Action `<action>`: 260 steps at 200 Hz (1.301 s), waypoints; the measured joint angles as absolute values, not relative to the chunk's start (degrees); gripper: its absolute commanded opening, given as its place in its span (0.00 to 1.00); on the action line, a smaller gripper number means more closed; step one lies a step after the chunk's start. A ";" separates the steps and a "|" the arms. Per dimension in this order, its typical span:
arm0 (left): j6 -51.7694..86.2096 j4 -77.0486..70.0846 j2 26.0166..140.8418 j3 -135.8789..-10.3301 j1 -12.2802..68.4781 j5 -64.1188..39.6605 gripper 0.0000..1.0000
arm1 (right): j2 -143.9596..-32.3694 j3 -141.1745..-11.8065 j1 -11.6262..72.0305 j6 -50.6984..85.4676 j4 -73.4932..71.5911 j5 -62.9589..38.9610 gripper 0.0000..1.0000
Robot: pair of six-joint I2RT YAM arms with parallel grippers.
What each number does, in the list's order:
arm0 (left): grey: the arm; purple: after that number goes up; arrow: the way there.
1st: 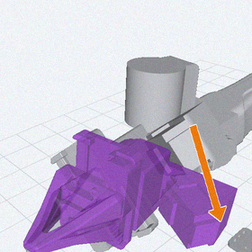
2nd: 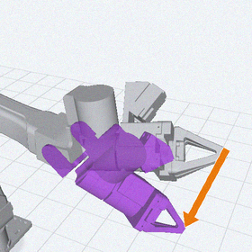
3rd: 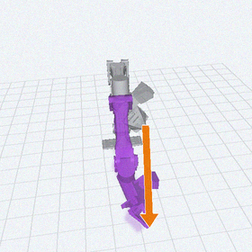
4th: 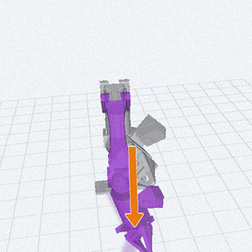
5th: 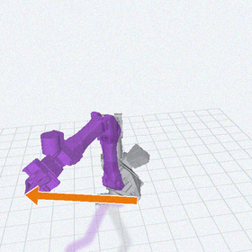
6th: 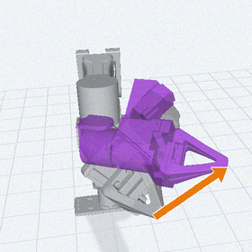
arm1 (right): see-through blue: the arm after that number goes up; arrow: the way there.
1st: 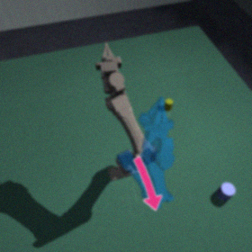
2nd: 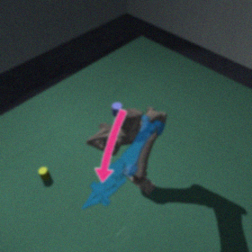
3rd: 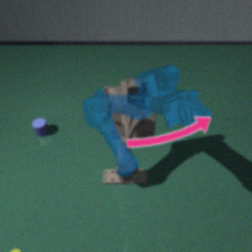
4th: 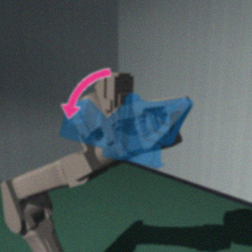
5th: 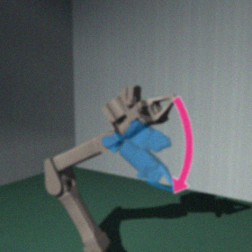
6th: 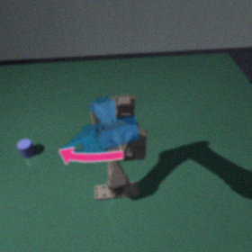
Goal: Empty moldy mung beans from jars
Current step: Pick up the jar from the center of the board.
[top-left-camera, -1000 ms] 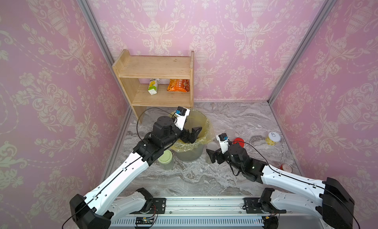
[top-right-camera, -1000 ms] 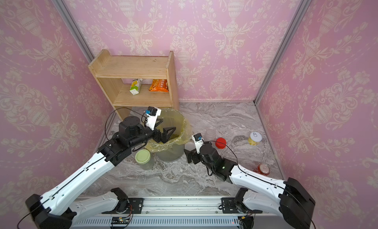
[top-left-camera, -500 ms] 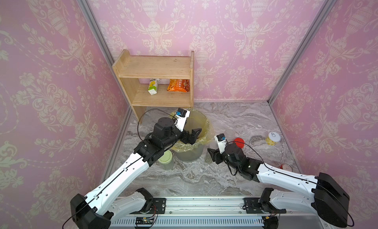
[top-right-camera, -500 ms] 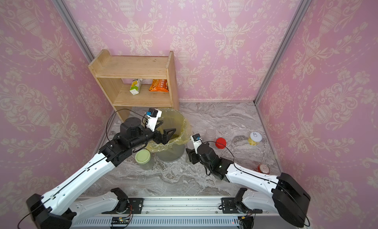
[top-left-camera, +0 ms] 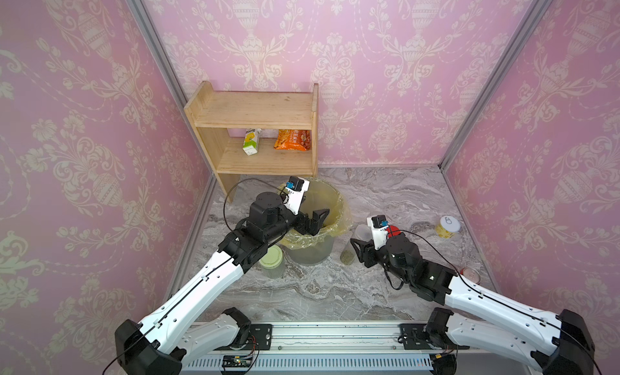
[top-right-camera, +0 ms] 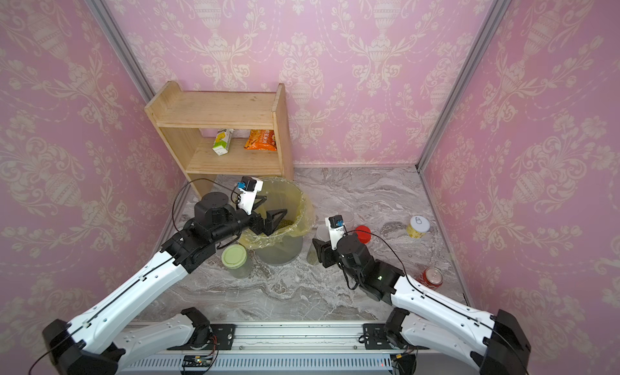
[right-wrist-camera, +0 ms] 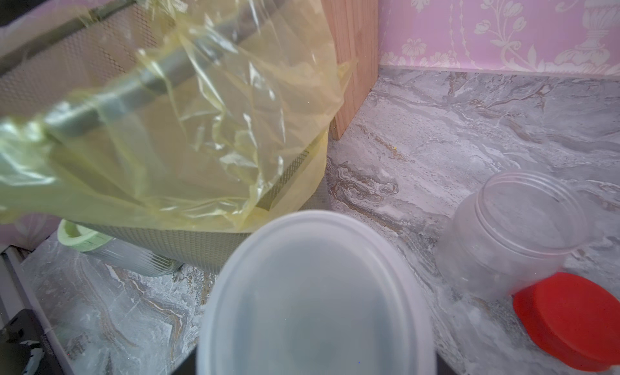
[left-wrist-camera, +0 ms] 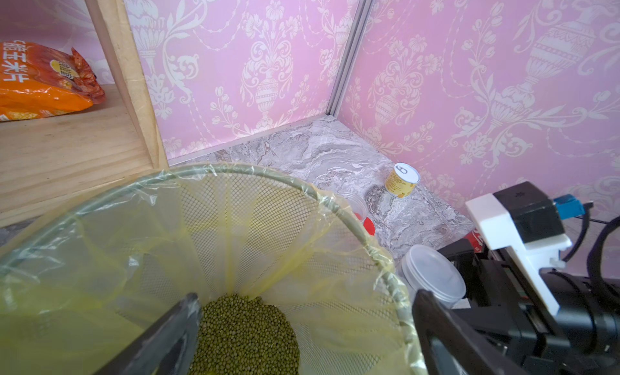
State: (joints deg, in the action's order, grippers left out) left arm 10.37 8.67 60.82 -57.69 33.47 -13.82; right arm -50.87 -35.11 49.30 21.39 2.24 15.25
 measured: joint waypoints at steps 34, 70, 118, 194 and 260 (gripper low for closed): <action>9.72 6.90 60.34 -57.39 33.43 -15.92 0.99 | -43.44 -39.97 49.30 22.90 9.50 15.03 0.52; 7.79 3.55 57.39 -54.78 33.43 -18.20 0.99 | -39.55 -46.52 49.28 24.51 15.05 14.09 0.50; 5.10 0.21 55.02 -52.51 33.43 -22.90 0.98 | -43.97 -56.47 49.28 26.00 18.59 12.86 0.49; 2.13 -1.61 49.93 -50.72 33.43 -28.69 0.97 | -55.09 -64.97 43.11 29.52 18.57 6.33 0.48; 1.50 -2.20 49.71 -50.57 33.43 -29.78 0.98 | -56.58 -69.63 39.44 34.94 16.34 -1.72 0.48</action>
